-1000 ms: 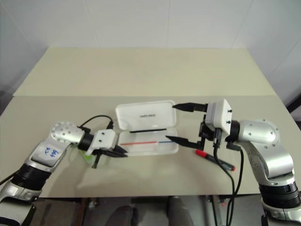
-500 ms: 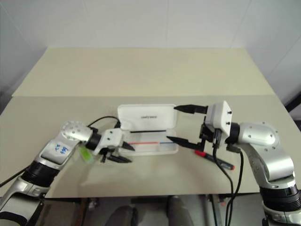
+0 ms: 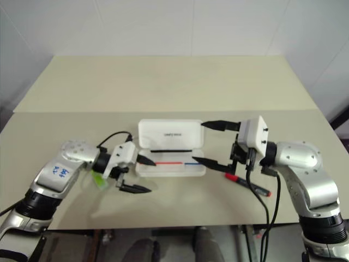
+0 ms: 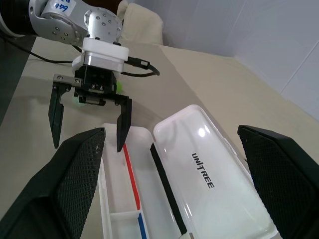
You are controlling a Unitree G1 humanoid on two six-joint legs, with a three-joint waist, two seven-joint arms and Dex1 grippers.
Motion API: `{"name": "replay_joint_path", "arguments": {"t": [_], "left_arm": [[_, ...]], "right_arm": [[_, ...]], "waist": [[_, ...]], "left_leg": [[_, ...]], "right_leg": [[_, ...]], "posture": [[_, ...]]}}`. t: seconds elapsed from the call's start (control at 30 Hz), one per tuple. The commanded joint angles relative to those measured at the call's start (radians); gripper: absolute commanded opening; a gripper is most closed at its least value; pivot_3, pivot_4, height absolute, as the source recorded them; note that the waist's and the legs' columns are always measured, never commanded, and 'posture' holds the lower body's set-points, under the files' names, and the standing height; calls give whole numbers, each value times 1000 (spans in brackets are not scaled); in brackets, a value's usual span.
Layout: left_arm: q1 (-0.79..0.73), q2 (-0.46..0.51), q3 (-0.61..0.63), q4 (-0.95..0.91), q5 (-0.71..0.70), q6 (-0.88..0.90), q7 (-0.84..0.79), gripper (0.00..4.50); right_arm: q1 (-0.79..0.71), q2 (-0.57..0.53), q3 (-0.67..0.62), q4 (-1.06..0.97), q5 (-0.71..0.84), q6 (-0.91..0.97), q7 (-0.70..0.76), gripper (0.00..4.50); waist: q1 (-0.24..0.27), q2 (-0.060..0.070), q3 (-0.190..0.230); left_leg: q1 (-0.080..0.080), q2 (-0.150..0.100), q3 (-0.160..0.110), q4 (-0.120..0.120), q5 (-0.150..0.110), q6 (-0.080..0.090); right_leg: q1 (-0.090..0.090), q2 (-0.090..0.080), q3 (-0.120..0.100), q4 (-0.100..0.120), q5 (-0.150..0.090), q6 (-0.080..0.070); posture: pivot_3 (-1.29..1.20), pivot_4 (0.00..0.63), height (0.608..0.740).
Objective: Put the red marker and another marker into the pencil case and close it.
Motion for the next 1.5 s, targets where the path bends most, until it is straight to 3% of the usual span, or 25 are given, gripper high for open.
{"name": "replay_joint_path", "arguments": {"t": [0.03, 0.23, 0.47, 0.8, 1.03, 1.23, 1.5], "left_arm": [[28, 29, 64, -76, -70, 23, -4, 4429], [97, 39, 154, -142, -144, 70, 52, 4472], [184, -24, 286, -228, -243, 95, 194, 4472], [143, 27, 419, -227, -403, 115, 179, 4472], [80, 43, 421, -178, -450, 111, 142, 4472], [132, 63, 401, -186, -464, 91, 69, 4472], [89, 76, 342, -113, -425, 30, -34, 4472]], "right_arm": [[-26, 9, -5, 14, 8, -27, 15, 4500], [-44, 17, 6, 43, 5, -34, 34, 4500], [-47, 6, -10, 83, 5, -31, 52, 4500], [155, -133, -134, 216, -25, -32, 115, 4500], [275, -208, -220, 414, -82, -106, 175, 4500], [350, -230, -254, 411, -74, -82, 197, 4500], [399, -181, -230, 405, -83, -78, 162, 4500]], "waist": [[1, 0, 0], [1, 0, 0], [1, 0, 0], [3, 0, 0], [0, 0, 0], [-5, 0, 0], [-1, 0, 0]], "left_leg": [[0, 0, 0, 0, 0, 0], [0, 0, 0, 0, 0, 0], [0, 0, -1, 0, 0, 0], [0, -1, -1, 0, 0, 0], [2, -1, 1, 0, 0, 0], [3, 0, 3, 0, 0, 0], [3, -1, 4, 1, 0, -1]], "right_leg": [[0, 0, 0, 0, 0, 0], [0, -1, 0, -1, 0, 0], [0, -1, 0, -1, 0, 0], [1, -2, -1, -2, 0, 0], [2, 0, 0, -2, 0, 0], [1, 1, 2, -1, 0, 0], [2, 1, 3, -1, 0, 0]], "posture": [[0, 150, 740], [0, 150, 740], [0, 150, 740], [0, 150, 740], [0, 150, 740], [0, 150, 740], [0, 150, 740]]}}
